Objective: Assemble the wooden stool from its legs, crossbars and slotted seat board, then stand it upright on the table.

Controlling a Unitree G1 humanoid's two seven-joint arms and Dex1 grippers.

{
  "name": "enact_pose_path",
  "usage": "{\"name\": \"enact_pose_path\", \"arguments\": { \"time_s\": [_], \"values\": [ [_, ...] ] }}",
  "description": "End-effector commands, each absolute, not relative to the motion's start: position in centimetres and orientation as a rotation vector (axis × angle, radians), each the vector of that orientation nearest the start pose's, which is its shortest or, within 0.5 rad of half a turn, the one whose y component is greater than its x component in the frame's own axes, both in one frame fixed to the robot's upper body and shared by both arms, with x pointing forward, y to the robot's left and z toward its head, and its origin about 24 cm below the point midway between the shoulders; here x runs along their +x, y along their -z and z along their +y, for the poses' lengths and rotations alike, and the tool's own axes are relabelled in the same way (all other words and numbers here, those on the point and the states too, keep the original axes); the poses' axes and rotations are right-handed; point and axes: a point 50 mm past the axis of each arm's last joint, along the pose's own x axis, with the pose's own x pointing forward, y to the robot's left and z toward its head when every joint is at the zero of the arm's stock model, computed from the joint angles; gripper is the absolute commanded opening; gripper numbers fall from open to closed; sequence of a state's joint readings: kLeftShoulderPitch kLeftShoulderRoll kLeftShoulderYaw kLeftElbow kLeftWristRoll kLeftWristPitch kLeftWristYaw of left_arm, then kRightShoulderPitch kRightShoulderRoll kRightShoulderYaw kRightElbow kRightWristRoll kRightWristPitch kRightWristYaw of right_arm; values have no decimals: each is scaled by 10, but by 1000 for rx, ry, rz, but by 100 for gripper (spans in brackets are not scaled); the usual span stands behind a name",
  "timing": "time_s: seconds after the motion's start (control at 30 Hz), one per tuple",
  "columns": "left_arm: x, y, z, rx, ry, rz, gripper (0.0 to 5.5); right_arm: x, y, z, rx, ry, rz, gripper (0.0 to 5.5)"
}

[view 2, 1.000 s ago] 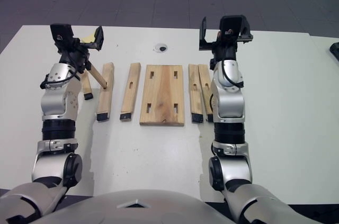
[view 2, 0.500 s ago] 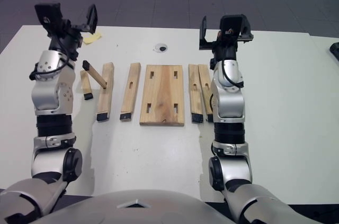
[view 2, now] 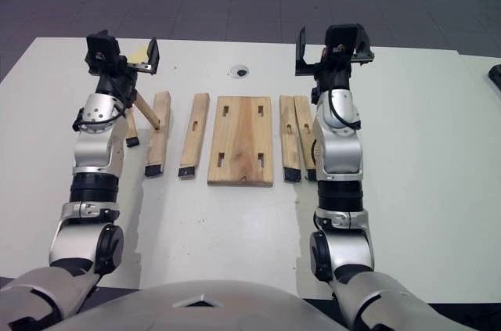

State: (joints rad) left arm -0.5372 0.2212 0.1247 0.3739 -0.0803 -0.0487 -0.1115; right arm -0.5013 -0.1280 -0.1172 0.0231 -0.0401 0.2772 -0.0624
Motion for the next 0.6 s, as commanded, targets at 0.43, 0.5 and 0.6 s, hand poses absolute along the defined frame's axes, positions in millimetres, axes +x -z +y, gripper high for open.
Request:
{"name": "enact_pose_path", "arguments": {
  "time_s": [0.43,0.5,0.6],
  "values": [
    [312,-166,200,112,20,-355,538,331,-155,-178,-137,112,-181,540],
    [296,-171,201,109,14,-377,538,328,-153,-181,-141,123,-179,540],
    [266,-152,201,87,-28,-279,538,322,-149,-188,-153,144,-168,540]
  ]
}}
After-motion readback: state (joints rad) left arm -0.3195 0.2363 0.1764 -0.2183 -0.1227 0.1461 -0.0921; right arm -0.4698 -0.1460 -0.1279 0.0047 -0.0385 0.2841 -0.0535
